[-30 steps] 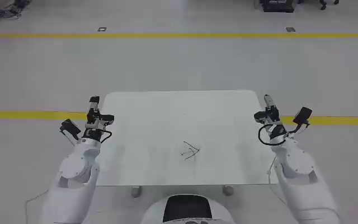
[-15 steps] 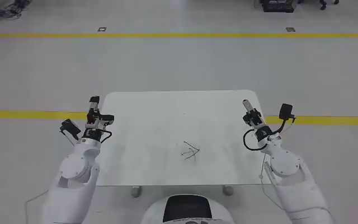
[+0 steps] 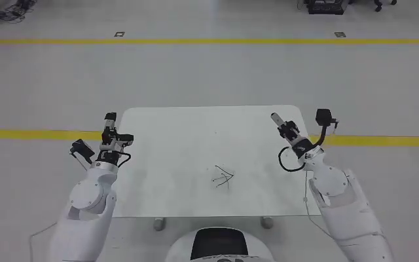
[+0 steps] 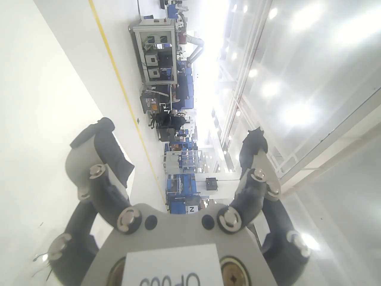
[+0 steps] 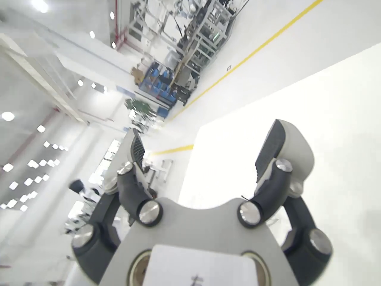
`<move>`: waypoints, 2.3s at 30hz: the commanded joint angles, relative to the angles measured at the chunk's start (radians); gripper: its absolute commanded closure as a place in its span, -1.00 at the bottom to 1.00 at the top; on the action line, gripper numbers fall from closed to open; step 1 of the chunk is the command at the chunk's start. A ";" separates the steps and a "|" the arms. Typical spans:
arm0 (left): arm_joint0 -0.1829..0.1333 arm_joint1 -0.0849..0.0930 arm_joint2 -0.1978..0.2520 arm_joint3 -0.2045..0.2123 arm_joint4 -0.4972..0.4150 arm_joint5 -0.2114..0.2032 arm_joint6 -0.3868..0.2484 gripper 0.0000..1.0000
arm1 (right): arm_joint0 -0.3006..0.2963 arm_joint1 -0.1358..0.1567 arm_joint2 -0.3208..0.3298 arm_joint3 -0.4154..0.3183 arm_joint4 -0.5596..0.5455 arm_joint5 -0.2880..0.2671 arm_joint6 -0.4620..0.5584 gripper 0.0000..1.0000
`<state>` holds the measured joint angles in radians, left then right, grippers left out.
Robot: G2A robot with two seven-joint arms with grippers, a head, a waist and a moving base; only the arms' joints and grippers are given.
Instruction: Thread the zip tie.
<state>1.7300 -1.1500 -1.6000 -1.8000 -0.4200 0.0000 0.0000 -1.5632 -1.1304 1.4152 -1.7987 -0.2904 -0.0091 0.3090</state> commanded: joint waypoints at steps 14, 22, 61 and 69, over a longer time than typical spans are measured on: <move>0.000 0.000 0.000 0.000 0.000 0.000 0.000 -1.00 | 0.097 0.011 -0.094 0.055 -0.243 -0.134 0.211 -1.00; 0.000 0.000 0.000 0.000 0.000 0.000 0.000 -1.00 | 0.097 0.011 -0.094 0.055 -0.243 -0.134 0.211 -1.00; 0.000 0.000 0.000 0.000 0.000 0.000 0.000 -1.00 | 0.353 -0.005 -0.393 0.128 -0.594 -0.280 0.603 -1.00; 0.000 0.000 0.000 0.000 0.000 0.000 0.000 -1.00 | 0.517 -0.016 -0.557 0.205 -0.629 -0.331 0.735 -1.00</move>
<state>1.7300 -1.1500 -1.6000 -1.8000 -0.4200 0.0000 0.0000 -1.0762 -1.1452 0.8887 -1.6112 -0.9279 -0.3402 1.0285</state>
